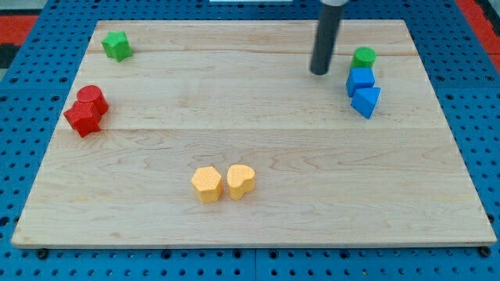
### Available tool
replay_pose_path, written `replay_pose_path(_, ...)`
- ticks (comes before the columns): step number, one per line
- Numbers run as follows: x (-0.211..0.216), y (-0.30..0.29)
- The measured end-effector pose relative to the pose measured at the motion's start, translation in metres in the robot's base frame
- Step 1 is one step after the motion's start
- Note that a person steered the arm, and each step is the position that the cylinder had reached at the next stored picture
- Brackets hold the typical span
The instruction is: Place the green star on top of the green circle
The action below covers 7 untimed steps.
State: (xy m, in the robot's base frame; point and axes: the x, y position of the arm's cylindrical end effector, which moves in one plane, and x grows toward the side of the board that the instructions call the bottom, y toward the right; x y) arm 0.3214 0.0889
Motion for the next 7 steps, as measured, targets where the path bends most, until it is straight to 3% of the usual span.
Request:
replay_pose_path(2, 0.011, -0.158)
replay_pose_path(4, -0.010, -0.278)
replay_pose_path(6, -0.027, -0.301)
replay_pose_path(7, -0.001, -0.324)
